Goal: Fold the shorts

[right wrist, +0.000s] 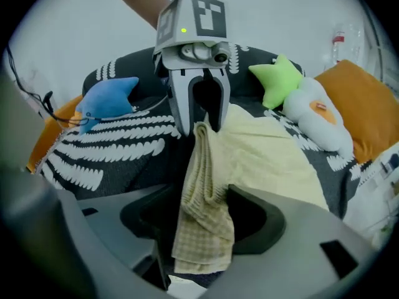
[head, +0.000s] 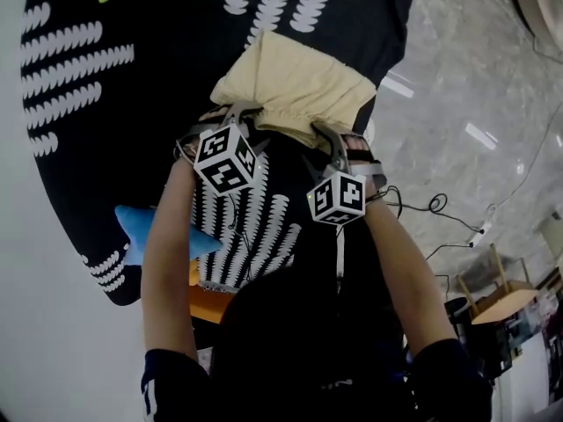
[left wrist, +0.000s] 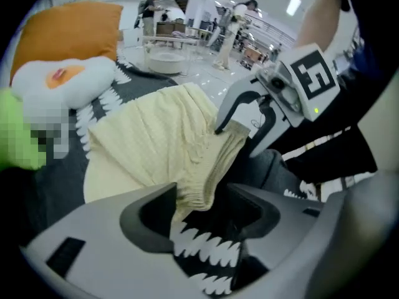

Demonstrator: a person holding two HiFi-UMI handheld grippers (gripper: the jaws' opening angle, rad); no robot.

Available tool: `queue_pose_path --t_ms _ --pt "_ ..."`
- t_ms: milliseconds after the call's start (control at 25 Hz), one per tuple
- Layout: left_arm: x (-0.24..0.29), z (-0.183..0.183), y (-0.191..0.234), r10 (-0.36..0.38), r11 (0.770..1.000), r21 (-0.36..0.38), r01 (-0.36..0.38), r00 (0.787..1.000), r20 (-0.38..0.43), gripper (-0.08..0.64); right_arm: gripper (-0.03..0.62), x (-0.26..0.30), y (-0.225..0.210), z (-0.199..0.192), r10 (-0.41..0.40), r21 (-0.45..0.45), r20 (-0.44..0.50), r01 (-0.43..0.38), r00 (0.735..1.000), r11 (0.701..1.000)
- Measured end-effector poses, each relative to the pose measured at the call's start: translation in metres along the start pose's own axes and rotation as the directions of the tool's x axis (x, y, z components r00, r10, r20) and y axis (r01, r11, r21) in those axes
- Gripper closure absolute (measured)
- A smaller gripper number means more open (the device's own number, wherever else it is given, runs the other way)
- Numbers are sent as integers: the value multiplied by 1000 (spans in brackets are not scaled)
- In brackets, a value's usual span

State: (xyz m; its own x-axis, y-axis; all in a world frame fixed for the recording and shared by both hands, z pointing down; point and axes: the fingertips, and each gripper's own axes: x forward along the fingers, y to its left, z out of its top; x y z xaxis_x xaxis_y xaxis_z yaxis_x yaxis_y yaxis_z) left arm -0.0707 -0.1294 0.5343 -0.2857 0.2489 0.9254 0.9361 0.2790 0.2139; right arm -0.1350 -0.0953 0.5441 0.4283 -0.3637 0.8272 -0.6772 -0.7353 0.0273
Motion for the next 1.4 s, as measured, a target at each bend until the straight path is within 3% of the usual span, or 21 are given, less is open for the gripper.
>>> queue_pose_path --t_ms 40,160,400,520,680,880,1000,1120,1200,1400 --pt "2 1 -3 -29 998 -54 30 1000 12 306 293 -1 5 0 5 2 11 -5 1000 1000" --pt "5 0 -10 -46 985 -162 52 998 42 273 302 -3 21 -7 23 -14 4 -23 1000 1000" --pt "19 -11 -1 38 943 -331 -8 996 83 274 277 9 27 -21 65 -46 -42 -67 997 997" --pt "17 -3 5 64 902 -432 -5 991 121 274 265 1 22 -20 63 -53 -25 -64 998 997" --pt "-2 -6 0 62 846 -532 31 986 156 258 227 -19 22 2 28 35 28 -29 999 999" --pt "-8 -10 -24 105 740 -671 48 977 186 219 213 -41 29 2 20 154 49 -27 999 988" --pt "-26 2 -41 145 693 -719 58 965 218 219 212 -68 17 7 -12 322 64 -10 998 947" --pt "-50 23 -45 225 659 -749 64 934 277 219 217 -98 -17 19 -102 515 114 29 988 857" --pt "-68 37 -43 281 646 -761 58 909 308 219 224 -120 -40 29 -170 564 129 69 977 823" --pt "-122 60 -46 414 610 -792 28 841 348 219 224 -166 -67 52 -256 592 141 125 956 796"
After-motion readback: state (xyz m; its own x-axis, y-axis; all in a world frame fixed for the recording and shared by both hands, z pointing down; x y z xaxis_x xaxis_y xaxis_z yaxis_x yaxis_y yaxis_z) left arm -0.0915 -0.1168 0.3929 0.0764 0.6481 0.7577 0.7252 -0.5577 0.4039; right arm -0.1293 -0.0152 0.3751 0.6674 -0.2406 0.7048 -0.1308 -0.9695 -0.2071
